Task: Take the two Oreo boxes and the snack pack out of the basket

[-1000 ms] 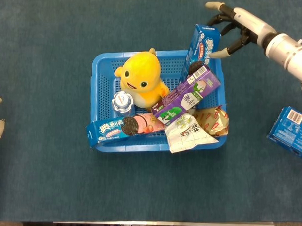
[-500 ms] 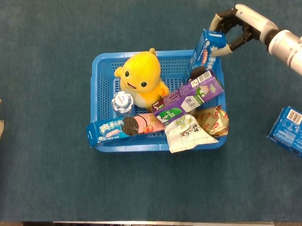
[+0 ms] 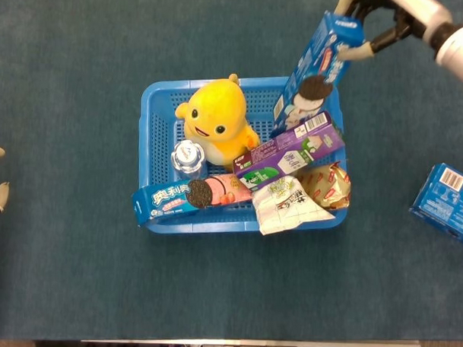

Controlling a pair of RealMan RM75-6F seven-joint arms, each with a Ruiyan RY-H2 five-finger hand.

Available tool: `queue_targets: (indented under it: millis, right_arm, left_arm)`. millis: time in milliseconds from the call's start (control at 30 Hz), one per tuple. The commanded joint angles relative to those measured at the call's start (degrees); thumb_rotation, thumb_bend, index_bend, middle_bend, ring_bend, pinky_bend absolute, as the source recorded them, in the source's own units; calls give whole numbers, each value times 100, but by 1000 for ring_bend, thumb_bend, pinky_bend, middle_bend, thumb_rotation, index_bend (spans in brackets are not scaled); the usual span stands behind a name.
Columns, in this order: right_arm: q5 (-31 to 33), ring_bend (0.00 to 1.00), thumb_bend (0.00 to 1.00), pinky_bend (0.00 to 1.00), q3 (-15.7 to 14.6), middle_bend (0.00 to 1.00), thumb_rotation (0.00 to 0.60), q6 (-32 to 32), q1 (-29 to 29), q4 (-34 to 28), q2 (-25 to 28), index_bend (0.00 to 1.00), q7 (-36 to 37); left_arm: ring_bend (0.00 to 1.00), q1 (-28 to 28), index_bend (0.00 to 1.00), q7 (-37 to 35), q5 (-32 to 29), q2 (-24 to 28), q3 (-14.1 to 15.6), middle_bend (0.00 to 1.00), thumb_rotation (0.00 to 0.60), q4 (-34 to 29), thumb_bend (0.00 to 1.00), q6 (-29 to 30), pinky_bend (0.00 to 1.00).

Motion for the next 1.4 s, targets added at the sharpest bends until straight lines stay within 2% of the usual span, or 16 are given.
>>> queue_targets:
  millis: [33,167,233,433,733,867,1067,1133,1200,1233,1267,1300,1400]
  right_arm:
    - [205,552,0,359,203,666,600,237,-117,-480,505,660,-530]
    - [467,552,0,359,329,666,600,324,-229,-972,991,660,-1651]
    - [678,552,0,359,389,666,600,382,-303,-1284,1263,661,-2528]
    - [1747,552,0,359,557,666,600,910,-602,-2383,1897,660,-5448]
    - [3148,552,0,359,593,666,600,1607,-753,-3740,2606,660,-8457]
    - [3619,552,0,359,503,666,600,1444,-714,-4179,2876,661,-9167]
    - [4645,541,0,363,34,649,600,440,-383,-4788,3500,657,-10327]
    - [5058,479,0,364,-245,577,600,23,-179,-4923,3670,576,-10760]
    - [5513,369,0,364,-579,455,600,-278,47,-5013,3777,349,-11178]
    - [5719,332,0,364,-711,412,600,-332,160,-5045,3800,268,-11342]
    - [5996,270,0,363,-927,327,600,-356,308,-5080,3802,131,-11594]
    - [6193,226,0,363,-1062,248,600,-297,421,-5110,3785,56,-11767]
    - [6747,132,0,357,-1382,71,600,197,709,-5272,3651,0,-12269]
  left_arm:
    - [109,-9,317,28,5,15,-9,192,600,-33,344,8,358]
    - [109,-15,318,78,15,57,-32,192,600,-113,344,50,358]
    - [109,-17,318,115,27,83,-41,192,600,-166,343,78,358]
    - [109,-39,317,247,41,137,-48,193,600,-299,344,89,358]
    - [109,-65,317,345,38,151,-56,193,600,-385,344,87,358]
    - [109,-71,317,358,34,137,-51,192,600,-387,344,77,358]
    - [109,-59,318,360,26,128,-42,193,600,-385,344,93,358]
    - [109,-50,317,359,32,135,-39,192,600,-394,344,113,358]
    - [109,-44,317,360,40,140,-36,192,600,-403,344,131,358]
    - [109,-41,317,360,46,143,-35,192,600,-409,344,139,358]
    - [109,-40,317,361,53,146,-35,192,600,-414,343,149,358]
    - [109,-39,318,364,56,148,-35,192,600,-418,343,155,358]
    - [109,-40,317,376,60,157,-35,192,600,-435,344,162,358]
